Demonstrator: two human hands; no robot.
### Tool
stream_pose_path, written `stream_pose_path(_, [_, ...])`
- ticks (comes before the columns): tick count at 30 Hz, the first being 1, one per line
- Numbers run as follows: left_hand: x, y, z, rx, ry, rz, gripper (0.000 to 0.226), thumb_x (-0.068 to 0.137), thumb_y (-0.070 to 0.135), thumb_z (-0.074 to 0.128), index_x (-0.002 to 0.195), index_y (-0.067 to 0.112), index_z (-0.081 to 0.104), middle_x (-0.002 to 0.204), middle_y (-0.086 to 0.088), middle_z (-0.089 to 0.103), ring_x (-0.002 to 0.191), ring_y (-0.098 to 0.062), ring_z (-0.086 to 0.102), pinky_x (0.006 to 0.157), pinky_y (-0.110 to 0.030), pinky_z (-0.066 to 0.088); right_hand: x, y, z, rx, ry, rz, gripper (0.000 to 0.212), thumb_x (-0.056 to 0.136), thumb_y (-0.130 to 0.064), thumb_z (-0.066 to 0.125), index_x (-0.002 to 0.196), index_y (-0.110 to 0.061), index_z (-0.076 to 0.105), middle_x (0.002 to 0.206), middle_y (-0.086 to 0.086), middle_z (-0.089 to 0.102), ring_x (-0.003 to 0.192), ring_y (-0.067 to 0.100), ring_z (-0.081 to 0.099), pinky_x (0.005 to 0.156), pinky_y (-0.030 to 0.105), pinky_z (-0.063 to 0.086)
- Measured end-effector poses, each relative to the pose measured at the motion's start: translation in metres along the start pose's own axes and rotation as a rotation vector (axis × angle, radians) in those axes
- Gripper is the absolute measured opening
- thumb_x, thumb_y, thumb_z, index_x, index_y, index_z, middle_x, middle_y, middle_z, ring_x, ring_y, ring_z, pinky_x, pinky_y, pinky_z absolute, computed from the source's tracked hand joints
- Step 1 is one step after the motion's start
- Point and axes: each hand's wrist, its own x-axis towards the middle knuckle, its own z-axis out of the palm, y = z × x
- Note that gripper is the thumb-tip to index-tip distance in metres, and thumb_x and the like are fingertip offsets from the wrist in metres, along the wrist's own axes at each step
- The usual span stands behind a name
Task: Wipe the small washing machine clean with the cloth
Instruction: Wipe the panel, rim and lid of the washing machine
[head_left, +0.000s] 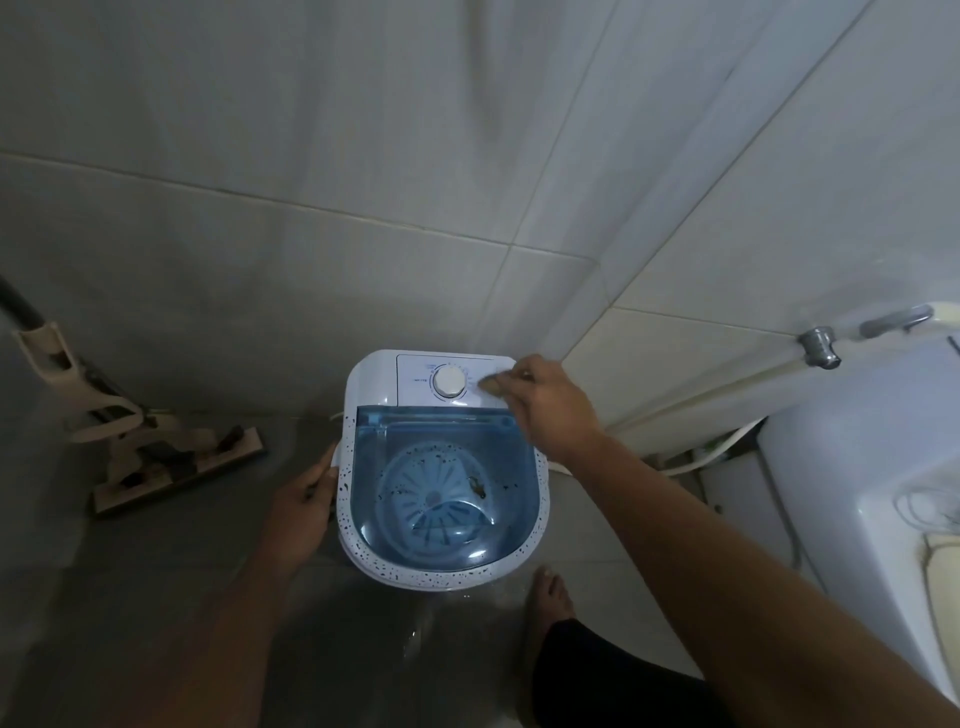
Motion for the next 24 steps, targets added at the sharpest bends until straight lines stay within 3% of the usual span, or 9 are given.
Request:
stream_pose_path(3, [0.0,-0.001,-0.003,0.018,-0.01,-0.017,0.036,0.101,0.03,0.049,0.119,0.061,0.057,0.12,0.011,0.069,0.111,-0.009,0.065,0.104,-0.042,0.047,0.022,-0.005,0.012,0.02,0.003,0.19,0.025,0.103,-0.026,0.063,0.126,-0.029,0.074,0.115,0.008,0.057,0.107,0.033,0.055,0.079,0.041,0.058])
stream_pose_path(5, [-0.003,0.003,-0.001,0.024,-0.019,-0.007,0.036,0.102,0.029,0.048,0.129,0.052,0.054,0.122,0.009,0.068,0.112,-0.011,0.064,0.104,-0.038,0.047,0.016,-0.018,0.026,0.032,0.024,0.216,0.027,0.099,-0.019,0.068,0.125,-0.023,0.073,0.114,0.012,0.058,0.105,0.037,0.057,0.075,0.046,0.06])
stream_pose_path(8, [-0.004,0.006,0.002,-0.008,-0.012,0.001,0.038,0.103,0.021,0.046,0.137,0.036,0.053,0.119,0.008,0.066,0.109,-0.011,0.064,0.096,-0.027,0.047,-0.012,-0.027,0.033,-0.022,-0.021,0.079,0.041,0.096,-0.013,0.067,0.136,-0.019,0.064,0.125,0.011,0.058,0.109,0.035,0.058,0.068,0.045,0.06])
stream_pose_path(12, [0.001,-0.002,-0.001,0.015,-0.014,-0.011,0.037,0.102,0.026,0.047,0.13,0.049,0.056,0.113,0.021,0.071,0.11,-0.007,0.065,0.1,-0.036,0.05,-0.02,-0.01,0.019,-0.105,-0.114,-0.132,0.037,0.098,-0.026,0.066,0.135,-0.03,0.067,0.12,0.001,0.06,0.105,0.027,0.059,0.065,0.037,0.057])
stream_pose_path(14, [0.002,-0.003,-0.002,0.007,-0.005,-0.021,0.037,0.102,0.024,0.048,0.13,0.047,0.056,0.097,0.034,0.069,0.106,-0.002,0.065,0.097,-0.031,0.051,-0.005,-0.008,0.002,0.001,-0.08,-0.009,0.032,0.101,-0.031,0.059,0.131,-0.037,0.07,0.113,0.001,0.061,0.103,0.026,0.058,0.073,0.036,0.055])
stream_pose_path(17, [-0.004,0.006,0.001,0.004,-0.002,-0.004,0.035,0.102,0.024,0.048,0.13,0.045,0.054,0.09,0.037,0.064,0.097,0.011,0.063,0.095,-0.027,0.05,0.034,-0.009,-0.009,0.153,0.042,0.207,0.035,0.102,-0.039,0.052,0.128,-0.034,0.073,0.105,0.009,0.061,0.096,0.03,0.062,0.08,0.037,0.056])
stream_pose_path(19, [-0.008,0.01,0.003,0.0,0.001,0.007,0.033,0.103,0.023,0.047,0.128,0.044,0.051,0.091,0.035,0.063,0.081,0.021,0.061,0.081,-0.016,0.048,0.059,-0.018,-0.003,0.168,-0.052,0.186,0.039,0.1,-0.045,0.047,0.127,-0.035,0.074,0.107,0.01,0.061,0.1,0.032,0.062,0.087,0.039,0.055])
stream_pose_path(21, [-0.007,0.009,0.003,0.021,0.01,0.016,0.033,0.103,0.024,0.046,0.13,0.043,0.051,0.095,0.028,0.065,0.084,0.015,0.063,0.074,-0.01,0.045,0.072,-0.032,0.005,0.091,-0.243,0.124,0.033,0.105,-0.039,0.049,0.13,-0.041,0.07,0.116,0.007,0.057,0.109,0.03,0.057,0.093,0.039,0.052])
stream_pose_path(24, [-0.001,0.002,-0.001,0.05,0.013,-0.008,0.035,0.102,0.029,0.048,0.128,0.051,0.053,0.093,0.033,0.069,0.098,0.005,0.066,0.089,-0.023,0.051,0.069,-0.035,0.01,0.009,-0.266,0.08,0.034,0.108,-0.031,0.05,0.135,-0.044,0.066,0.116,0.004,0.054,0.107,0.028,0.053,0.087,0.039,0.052])
